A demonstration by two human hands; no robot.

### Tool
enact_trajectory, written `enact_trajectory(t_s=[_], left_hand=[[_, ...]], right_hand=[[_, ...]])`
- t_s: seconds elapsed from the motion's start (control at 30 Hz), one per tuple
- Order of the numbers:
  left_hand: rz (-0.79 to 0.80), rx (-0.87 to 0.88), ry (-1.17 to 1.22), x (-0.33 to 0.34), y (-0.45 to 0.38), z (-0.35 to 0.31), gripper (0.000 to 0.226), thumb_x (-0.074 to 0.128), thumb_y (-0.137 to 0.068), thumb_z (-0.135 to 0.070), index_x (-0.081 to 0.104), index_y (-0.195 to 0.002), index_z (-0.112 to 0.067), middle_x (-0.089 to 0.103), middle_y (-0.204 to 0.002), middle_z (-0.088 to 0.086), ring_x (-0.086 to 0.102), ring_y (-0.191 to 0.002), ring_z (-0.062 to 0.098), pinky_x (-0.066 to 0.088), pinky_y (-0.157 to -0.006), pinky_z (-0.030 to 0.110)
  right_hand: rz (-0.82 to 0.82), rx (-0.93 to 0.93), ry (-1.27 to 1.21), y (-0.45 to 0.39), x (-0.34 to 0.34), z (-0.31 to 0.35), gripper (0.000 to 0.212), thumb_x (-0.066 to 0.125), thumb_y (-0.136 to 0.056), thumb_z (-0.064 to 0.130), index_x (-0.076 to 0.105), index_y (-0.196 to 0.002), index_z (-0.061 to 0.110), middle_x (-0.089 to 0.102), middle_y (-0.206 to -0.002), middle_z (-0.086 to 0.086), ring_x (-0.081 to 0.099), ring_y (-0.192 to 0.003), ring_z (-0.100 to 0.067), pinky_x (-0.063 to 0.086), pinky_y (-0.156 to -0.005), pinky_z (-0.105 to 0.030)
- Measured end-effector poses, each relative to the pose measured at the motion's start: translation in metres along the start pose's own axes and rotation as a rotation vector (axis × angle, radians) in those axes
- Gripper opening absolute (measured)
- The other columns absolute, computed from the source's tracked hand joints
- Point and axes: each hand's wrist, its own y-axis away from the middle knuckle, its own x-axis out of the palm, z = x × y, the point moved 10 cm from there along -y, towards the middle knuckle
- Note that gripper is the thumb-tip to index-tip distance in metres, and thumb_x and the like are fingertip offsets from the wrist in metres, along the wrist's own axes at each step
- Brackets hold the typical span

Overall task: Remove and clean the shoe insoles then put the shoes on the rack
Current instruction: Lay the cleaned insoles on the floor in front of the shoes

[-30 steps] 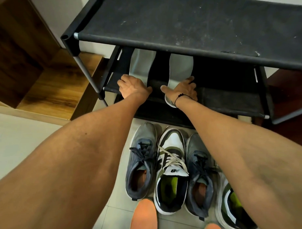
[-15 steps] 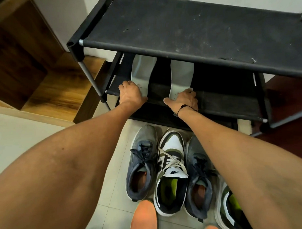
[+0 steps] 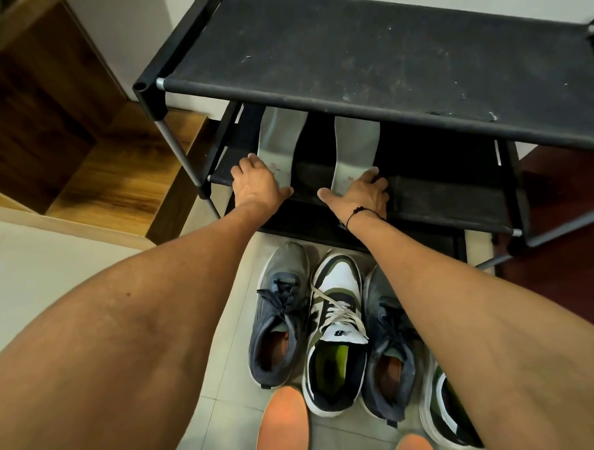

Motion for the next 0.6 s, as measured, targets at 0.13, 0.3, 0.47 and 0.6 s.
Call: enact_trajectory(t_s=[0.13,0.3,0.47,0.6], left_hand=[[-0.056,0.03,0.127,-0.007,0.043,0.001,0.086,0.062,-0.087,-0.039,0.016,-0.146,0.003,0.032,-0.14,0.02,0.031,-0.128,0.033,0.023,-0.108,0.034],[0.025,0.008,0.315,0.024,0.155,0.018,0.077,0.06,-0.089,-0.035,0.023,-0.143,0.005,0.037,-0.136,0.022,0.033,-0.128,0.035,0.022,-0.106,0.031],[0.229,-0.143,0.322,0.066,0.3,0.044,0.071,0.062,-0.087,-0.035,0.033,-0.139,0.004,0.043,-0.131,0.025,0.037,-0.123,0.038,0.027,-0.104,0.036],[0.4,-0.265,0.294,0.098,0.409,0.066,0.068,0.062,-0.087,-0.037,0.038,-0.133,0.006,0.044,-0.128,0.026,0.041,-0.12,0.04,0.029,-0.099,0.037]], right_hand=[[-0.065,-0.013,-0.028,0.038,-0.007,-0.018,0.098,0.064,-0.079,0.05,0.011,-0.146,0.004,0.027,-0.139,-0.017,0.035,-0.124,-0.035,0.042,-0.091,-0.042],[0.032,-0.004,0.088,0.126,0.0,-0.071,0.086,0.06,-0.083,0.048,0.019,-0.143,0.004,0.031,-0.137,-0.017,0.039,-0.123,-0.036,0.04,-0.093,-0.04],[0.148,0.15,0.114,0.241,0.006,-0.148,0.08,0.06,-0.082,0.05,0.027,-0.138,0.003,0.035,-0.136,-0.017,0.039,-0.124,-0.035,0.036,-0.098,-0.039],[0.235,0.398,0.057,0.332,0.025,-0.23,0.071,0.059,-0.082,0.048,0.033,-0.133,0.004,0.036,-0.136,-0.015,0.04,-0.124,-0.035,0.038,-0.096,-0.039]])
